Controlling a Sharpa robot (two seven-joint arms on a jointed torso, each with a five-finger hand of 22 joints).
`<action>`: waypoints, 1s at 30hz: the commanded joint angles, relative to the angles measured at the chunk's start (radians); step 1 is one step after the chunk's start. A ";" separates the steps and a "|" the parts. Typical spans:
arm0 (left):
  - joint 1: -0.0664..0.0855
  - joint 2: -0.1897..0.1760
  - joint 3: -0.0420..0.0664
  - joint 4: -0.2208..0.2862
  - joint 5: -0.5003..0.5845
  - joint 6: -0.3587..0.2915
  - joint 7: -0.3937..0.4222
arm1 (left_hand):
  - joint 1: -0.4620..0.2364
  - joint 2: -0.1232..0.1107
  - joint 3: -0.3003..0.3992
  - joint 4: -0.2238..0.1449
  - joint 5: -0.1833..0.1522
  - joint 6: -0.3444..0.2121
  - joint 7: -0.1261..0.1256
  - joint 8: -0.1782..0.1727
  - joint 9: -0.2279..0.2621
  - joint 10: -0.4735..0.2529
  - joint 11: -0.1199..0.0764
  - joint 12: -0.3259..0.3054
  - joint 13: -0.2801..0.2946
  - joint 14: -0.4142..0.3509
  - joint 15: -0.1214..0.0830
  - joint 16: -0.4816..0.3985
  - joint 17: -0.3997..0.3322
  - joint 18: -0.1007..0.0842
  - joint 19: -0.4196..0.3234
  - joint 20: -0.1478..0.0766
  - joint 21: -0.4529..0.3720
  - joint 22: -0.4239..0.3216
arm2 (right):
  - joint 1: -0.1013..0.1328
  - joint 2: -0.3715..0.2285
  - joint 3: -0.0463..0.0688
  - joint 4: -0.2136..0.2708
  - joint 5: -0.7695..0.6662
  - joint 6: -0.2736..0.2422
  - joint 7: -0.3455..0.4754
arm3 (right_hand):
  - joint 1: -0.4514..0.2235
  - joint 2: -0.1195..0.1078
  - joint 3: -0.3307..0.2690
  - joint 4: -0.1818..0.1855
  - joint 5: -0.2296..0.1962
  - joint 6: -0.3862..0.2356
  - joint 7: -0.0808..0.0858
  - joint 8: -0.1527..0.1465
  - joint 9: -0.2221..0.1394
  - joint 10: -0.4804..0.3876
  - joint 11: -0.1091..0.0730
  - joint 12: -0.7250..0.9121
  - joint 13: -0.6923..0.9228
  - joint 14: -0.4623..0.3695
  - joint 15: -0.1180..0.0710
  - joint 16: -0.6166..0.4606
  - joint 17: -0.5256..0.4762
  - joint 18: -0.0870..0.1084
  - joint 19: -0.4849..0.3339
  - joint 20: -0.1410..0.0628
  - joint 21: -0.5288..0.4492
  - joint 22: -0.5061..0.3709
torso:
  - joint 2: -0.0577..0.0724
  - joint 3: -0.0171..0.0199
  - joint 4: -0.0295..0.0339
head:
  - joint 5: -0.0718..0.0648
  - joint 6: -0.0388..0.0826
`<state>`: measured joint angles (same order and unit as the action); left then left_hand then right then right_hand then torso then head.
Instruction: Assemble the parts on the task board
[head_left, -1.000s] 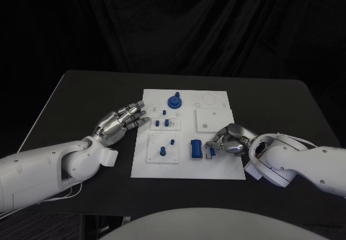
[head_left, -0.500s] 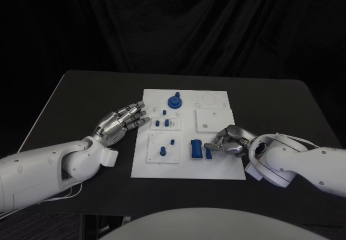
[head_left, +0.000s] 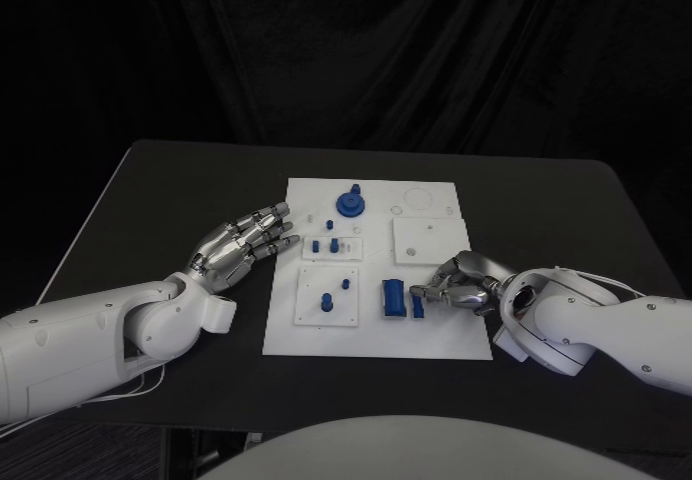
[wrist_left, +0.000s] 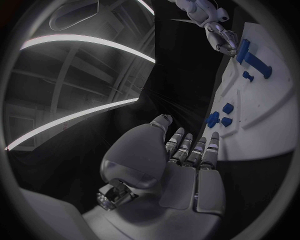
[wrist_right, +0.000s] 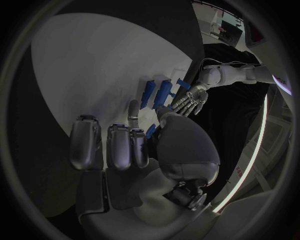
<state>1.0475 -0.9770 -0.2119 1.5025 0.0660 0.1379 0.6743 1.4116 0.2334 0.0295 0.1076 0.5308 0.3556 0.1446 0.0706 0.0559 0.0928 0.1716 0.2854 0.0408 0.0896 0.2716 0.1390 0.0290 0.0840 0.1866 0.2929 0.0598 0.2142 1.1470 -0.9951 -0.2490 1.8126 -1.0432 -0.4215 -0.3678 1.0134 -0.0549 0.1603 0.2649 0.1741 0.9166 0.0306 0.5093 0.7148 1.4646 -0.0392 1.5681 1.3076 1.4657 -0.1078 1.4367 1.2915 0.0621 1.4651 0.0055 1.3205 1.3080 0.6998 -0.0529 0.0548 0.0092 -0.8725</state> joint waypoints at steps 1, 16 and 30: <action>-0.002 -0.001 0.001 0.003 0.002 0.013 0.009 | -0.009 0.001 0.006 -0.001 0.006 0.000 0.002 0.004 -0.001 -0.001 0.007 -0.002 0.000 -0.001 0.000 0.003 0.001 -0.013 0.003 0.001 0.004 -0.002 | -0.003 -0.011 0.000 0.011 -0.015 -0.044 0.024 | 0.032 0.019 -0.002 -0.014 0.071 0.006 0.000 0.006 0.001 0.106 -0.001 0.003 0.263 0.059 0.005 -0.001 0.005 -0.004 0.036 0.001 -0.001 0.185 | 0.000 -0.0004 0.0000 | 0.003 0.000; -0.002 -0.004 0.001 0.005 0.002 0.010 0.009 | -0.010 0.000 0.008 -0.001 0.006 0.004 0.005 0.005 0.000 -0.001 0.005 -0.001 0.000 -0.001 0.000 0.004 0.001 -0.013 0.003 0.001 0.004 -0.002 | -0.006 -0.069 0.000 0.063 -0.013 0.073 0.015 | 0.061 0.020 -0.055 -0.023 0.068 -0.003 -0.021 0.138 0.115 0.106 -0.020 0.003 0.263 0.056 -0.010 -0.006 -0.007 -0.002 0.034 -0.011 -0.008 0.183 | 0.001 0.0011 -0.0012 | -0.002 0.000; -0.002 -0.002 0.001 0.005 0.002 0.011 0.005 | -0.011 -0.001 0.009 -0.001 0.006 0.006 0.008 0.006 0.000 -0.001 0.002 0.000 0.000 -0.001 0.000 0.005 0.001 -0.013 0.004 0.001 0.004 -0.002 | -0.013 -0.073 -0.001 0.070 -0.028 0.158 -0.037 | 0.078 0.021 -0.087 -0.022 0.051 -0.035 -0.032 0.224 0.201 0.106 -0.029 0.003 0.263 0.060 -0.017 0.004 0.010 -0.004 0.038 -0.019 0.000 0.186 | 0.000 -0.0006 -0.0016 | -0.003 0.000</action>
<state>1.0465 -0.9807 -0.2120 1.5053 0.0660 0.1378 0.6728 1.4116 0.2334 0.0324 0.1048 0.5308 0.3556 0.1446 0.0706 0.0559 0.0928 0.1716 0.2854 0.0408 0.0896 0.2716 0.1390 0.0289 0.0839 0.1866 0.2929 0.0598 0.2132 1.1365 -1.0680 -0.2496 1.8806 -1.0590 -0.3077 -0.3699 1.0807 -0.0322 0.0774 0.2428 0.2278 0.8895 -0.0031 0.7298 0.9148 1.4649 -0.0610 1.5681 1.3074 1.4658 -0.1151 1.4367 1.3011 0.0621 1.4653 -0.0091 1.3165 1.3077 0.6999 -0.0532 0.0533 0.0073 -0.8725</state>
